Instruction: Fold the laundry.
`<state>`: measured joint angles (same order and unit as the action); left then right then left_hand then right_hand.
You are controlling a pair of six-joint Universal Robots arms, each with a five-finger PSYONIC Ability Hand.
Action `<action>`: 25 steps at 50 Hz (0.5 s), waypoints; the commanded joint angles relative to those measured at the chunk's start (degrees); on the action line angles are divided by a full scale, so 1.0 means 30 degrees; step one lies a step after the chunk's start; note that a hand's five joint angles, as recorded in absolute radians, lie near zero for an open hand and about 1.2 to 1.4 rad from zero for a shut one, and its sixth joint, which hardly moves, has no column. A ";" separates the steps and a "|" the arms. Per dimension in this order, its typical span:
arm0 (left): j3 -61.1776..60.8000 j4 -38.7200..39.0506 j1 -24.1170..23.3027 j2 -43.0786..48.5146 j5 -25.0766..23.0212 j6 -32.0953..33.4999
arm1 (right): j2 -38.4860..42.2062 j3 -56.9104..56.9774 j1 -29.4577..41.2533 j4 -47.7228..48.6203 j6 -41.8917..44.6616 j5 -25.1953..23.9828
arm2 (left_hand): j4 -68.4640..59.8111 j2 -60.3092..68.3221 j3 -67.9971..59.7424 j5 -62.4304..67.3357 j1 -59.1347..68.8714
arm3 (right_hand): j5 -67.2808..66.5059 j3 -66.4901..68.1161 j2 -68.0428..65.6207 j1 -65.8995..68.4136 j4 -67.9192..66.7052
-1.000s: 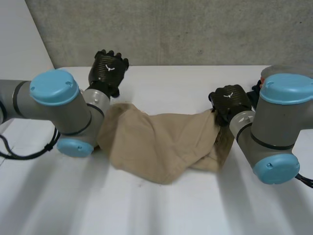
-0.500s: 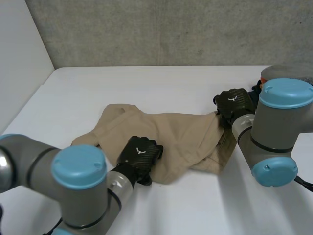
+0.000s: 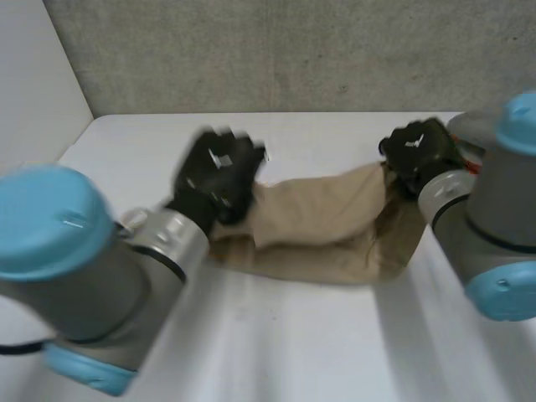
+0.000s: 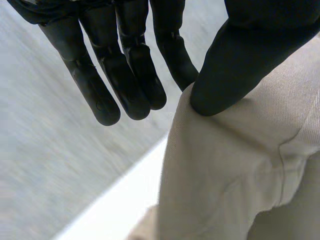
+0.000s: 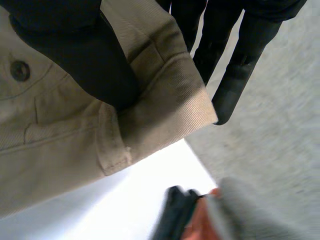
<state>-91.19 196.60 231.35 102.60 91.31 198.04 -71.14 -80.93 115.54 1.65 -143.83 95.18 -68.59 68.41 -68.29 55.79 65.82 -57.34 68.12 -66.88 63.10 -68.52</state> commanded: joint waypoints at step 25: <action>0.6284 -0.6445 0.4388 0.4995 -0.3162 0.4033 | 0.0418 0.3100 0.0275 -0.5417 0.2769 -0.0378 | -0.3802 0.3863 -0.3904 0.4735 0.4727 | -0.4220 0.3959 -0.4373 0.5632 -0.3825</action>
<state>-75.83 173.21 245.43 110.52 81.63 205.68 -75.32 -72.14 116.25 -19.95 -134.06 93.79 -68.63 68.50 -68.35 57.75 65.86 -57.48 68.30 -67.40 63.86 -68.77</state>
